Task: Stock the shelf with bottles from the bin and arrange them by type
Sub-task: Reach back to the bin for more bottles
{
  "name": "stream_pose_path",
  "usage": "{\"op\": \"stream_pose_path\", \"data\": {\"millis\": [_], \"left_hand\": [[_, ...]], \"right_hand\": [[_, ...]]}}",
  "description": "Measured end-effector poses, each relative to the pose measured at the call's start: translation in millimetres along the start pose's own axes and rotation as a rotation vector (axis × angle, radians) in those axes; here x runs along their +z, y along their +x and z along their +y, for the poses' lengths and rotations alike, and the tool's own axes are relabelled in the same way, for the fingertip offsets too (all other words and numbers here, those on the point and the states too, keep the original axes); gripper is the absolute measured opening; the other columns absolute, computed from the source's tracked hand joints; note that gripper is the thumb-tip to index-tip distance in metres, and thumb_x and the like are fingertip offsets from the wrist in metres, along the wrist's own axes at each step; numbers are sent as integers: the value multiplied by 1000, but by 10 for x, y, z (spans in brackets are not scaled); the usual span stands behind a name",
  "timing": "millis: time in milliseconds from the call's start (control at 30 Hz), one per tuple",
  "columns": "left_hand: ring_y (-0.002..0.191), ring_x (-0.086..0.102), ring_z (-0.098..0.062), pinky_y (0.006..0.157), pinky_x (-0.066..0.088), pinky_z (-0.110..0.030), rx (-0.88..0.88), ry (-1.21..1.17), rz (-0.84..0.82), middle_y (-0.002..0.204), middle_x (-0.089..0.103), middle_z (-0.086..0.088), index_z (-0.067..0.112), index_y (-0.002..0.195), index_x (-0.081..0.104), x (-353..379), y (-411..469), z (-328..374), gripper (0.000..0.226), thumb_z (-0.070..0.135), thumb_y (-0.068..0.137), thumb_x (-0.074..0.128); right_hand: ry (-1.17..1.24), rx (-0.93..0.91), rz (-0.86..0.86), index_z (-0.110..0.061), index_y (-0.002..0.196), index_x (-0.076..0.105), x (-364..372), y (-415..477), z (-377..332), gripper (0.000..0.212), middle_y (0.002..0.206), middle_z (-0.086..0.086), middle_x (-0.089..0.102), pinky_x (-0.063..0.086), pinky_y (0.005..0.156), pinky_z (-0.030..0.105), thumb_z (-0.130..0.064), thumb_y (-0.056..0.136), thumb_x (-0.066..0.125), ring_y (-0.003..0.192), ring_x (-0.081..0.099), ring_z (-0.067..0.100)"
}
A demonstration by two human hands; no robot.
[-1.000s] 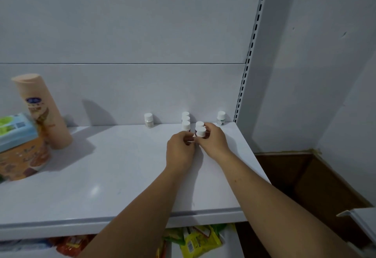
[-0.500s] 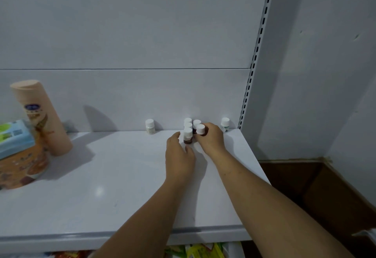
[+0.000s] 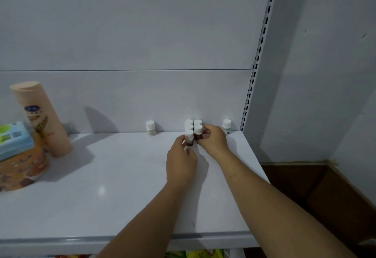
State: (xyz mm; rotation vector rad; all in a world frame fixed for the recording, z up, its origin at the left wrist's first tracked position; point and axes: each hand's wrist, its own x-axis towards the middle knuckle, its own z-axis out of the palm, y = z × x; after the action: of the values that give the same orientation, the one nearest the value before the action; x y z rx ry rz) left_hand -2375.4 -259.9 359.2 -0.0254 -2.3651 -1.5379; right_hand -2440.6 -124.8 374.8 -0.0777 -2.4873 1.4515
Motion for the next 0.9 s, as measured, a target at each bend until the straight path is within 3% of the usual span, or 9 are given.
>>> {"op": "stream_pose_path", "data": {"millis": [133, 267, 367, 467, 533, 633, 733, 833, 900], "left_hand": [[116, 65, -7, 101, 54, -35, 2, 12, 5, 119, 67, 19, 29, 134, 62, 7, 10, 13, 45, 9, 96, 49], [113, 65, -7, 98, 53, -30, 2, 13, 9, 116, 65, 20, 26, 135, 62, 3, 4, 18, 44, 7, 97, 49], [113, 63, -8, 99, 51, -30, -11, 12, 14, 118, 63, 19, 25, 137, 59, 15, 17, 24, 44, 9, 97, 49], [117, 60, -12, 101, 49, -32, -40, 22, 18, 130, 58, 11, 20, 143, 52, 11, 18, 20, 46, 14, 97, 51], [119, 61, -16, 104, 50, -38, -74, 10, 25, 136, 57, 6, 18, 145, 47, 7, 43, 9, 49, 16, 96, 54], [124, 61, -24, 106, 50, -44, -119, -20, -12, 140, 56, -3, 14, 146, 43, -63, 70, 85, 53, 21, 96, 61], [135, 55, -28, 111, 44, -39, -132, -17, -125, 146, 52, -9, 12, 152, 39, -260, 48, 221, 64, 30, 98, 68], [141, 49, -25, 110, 39, -32, 40, 154, -199, 152, 52, -5, 16, 154, 42, -527, -103, 347, 65, 42, 99, 67], [141, 48, -22, 110, 41, -37, 204, 364, -230, 154, 51, 2, 24, 152, 45, -697, -265, 422, 63, 55, 99, 62]], "right_hand": [[18, 2, 22, -9, 93, 75, -8, -39, -20, 14, 75, -6, 71, 48, 70, 25, -4, 80, 74, 64, 58, 3], [24, 19, 16, -12, 87, 72, -16, -56, -43, 11, 73, -11, 68, 45, 69, 22, -3, 82, 74, 61, 56, -2], [15, 44, 5, -13, 93, 70, -31, -72, -48, 16, 87, -5, 72, 50, 78, 28, -6, 82, 78, 76, 65, 9], [-76, 74, -26, -5, 132, 61, -138, -183, -117, 49, 122, 8, 67, 50, 95, 33, -12, 86, 76, 107, 66, 22], [-132, 69, -51, -8, 144, 52, -238, -292, -191, 58, 136, 11, 61, 48, 103, 35, -16, 91, 72, 122, 61, 26], [-220, 38, -110, -16, 152, 43, -446, -525, -317, 66, 146, 10, 53, 46, 105, 36, -31, 94, 71, 131, 55, 27], [-351, 6, -139, -20, 154, 39, -669, -799, -476, 73, 150, 8, 49, 46, 106, 41, -49, 94, 68, 133, 53, 28], [-548, -57, -142, -22, 153, 39, -824, -1096, -626, 76, 155, 6, 46, 42, 110, 46, -61, 93, 62, 138, 47, 30], [-606, -111, -147, -23, 155, 36, -887, -1323, -694, 77, 158, 5, 42, 38, 113, 48, -64, 94, 59, 144, 40, 30]]}}
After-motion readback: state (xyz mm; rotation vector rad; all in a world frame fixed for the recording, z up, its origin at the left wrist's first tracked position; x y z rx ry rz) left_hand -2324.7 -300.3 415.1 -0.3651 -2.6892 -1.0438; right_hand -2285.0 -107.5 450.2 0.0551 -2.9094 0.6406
